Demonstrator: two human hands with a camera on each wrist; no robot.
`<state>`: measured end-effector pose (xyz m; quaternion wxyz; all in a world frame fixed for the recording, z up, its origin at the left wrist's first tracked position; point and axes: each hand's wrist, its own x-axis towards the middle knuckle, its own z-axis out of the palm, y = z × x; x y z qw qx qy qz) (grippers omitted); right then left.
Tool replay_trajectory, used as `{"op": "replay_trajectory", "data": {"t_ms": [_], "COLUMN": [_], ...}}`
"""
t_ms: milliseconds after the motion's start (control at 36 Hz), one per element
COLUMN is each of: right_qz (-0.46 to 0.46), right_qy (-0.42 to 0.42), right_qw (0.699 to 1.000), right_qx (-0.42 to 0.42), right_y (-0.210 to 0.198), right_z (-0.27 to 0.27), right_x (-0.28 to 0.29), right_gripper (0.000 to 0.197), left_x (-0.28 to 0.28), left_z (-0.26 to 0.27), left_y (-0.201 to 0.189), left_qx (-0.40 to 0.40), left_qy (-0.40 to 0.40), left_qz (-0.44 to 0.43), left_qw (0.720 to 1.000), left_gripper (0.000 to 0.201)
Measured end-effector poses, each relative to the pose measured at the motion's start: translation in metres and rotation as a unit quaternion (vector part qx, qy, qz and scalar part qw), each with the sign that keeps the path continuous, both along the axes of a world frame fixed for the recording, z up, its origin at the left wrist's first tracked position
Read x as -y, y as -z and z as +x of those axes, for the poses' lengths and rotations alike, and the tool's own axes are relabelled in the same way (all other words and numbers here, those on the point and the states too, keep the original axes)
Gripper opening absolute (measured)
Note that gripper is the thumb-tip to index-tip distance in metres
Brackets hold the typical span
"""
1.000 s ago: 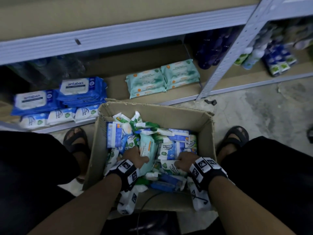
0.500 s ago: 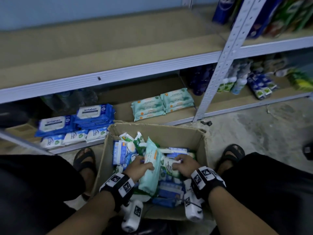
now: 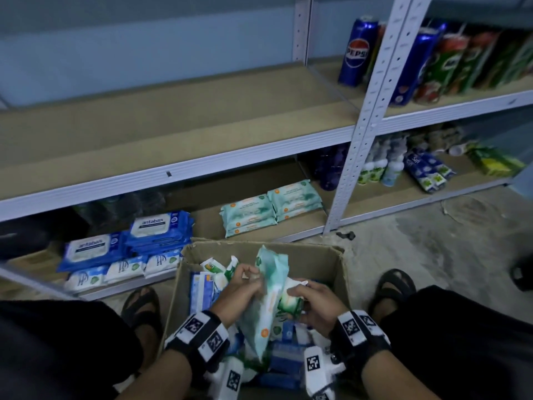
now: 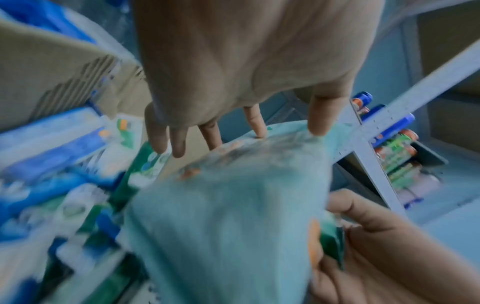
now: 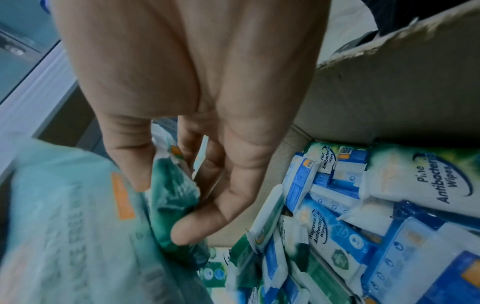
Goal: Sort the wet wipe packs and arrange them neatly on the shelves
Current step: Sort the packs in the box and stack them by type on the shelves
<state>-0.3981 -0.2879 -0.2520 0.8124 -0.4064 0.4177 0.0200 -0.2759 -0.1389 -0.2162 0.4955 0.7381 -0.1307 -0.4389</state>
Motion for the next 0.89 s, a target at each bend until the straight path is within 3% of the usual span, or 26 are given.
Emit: {"op": "replay_trajectory", "data": {"t_ms": [139, 417, 500, 611, 750, 833, 889], "right_qz": [0.029, 0.092, 0.086, 0.031, -0.112, -0.214, -0.256], "right_qy": [0.051, 0.101, 0.094, 0.049, 0.023, 0.004, -0.011], "right_qw": [0.998, 0.989, 0.989, 0.996, 0.993, 0.976, 0.964], "right_qx": [0.018, 0.064, 0.073, 0.065, 0.016, -0.035, -0.065], "right_y": [-0.005, -0.006, -0.008, -0.016, -0.029, -0.034, -0.034], "right_z": [0.006, 0.017, 0.024, 0.036, 0.059, 0.073, 0.083], "right_x": [0.006, 0.018, 0.025, 0.045, 0.086, 0.119, 0.143], "right_gripper": [0.018, 0.037, 0.036, 0.033, 0.031, 0.046, 0.034], "left_x": [0.004, 0.017, 0.024, 0.039, 0.072, 0.098, 0.115], "left_z": [0.010, 0.028, 0.036, 0.054, 0.093, 0.123, 0.145], "left_y": [-0.011, -0.018, -0.021, -0.027, -0.039, -0.046, -0.048], "left_qx": [0.091, 0.120, 0.170, 0.204, 0.234, 0.285, 0.334], "left_qy": [0.094, 0.149, 0.151, 0.160, 0.178, 0.196, 0.216], "left_qz": [0.004, -0.012, 0.006, 0.025, 0.039, 0.073, 0.111], "left_qw": [0.991, 0.982, 0.974, 0.965, 0.955, 0.935, 0.911], "left_gripper": [0.035, 0.082, 0.079, 0.078, 0.078, 0.073, 0.074]}}
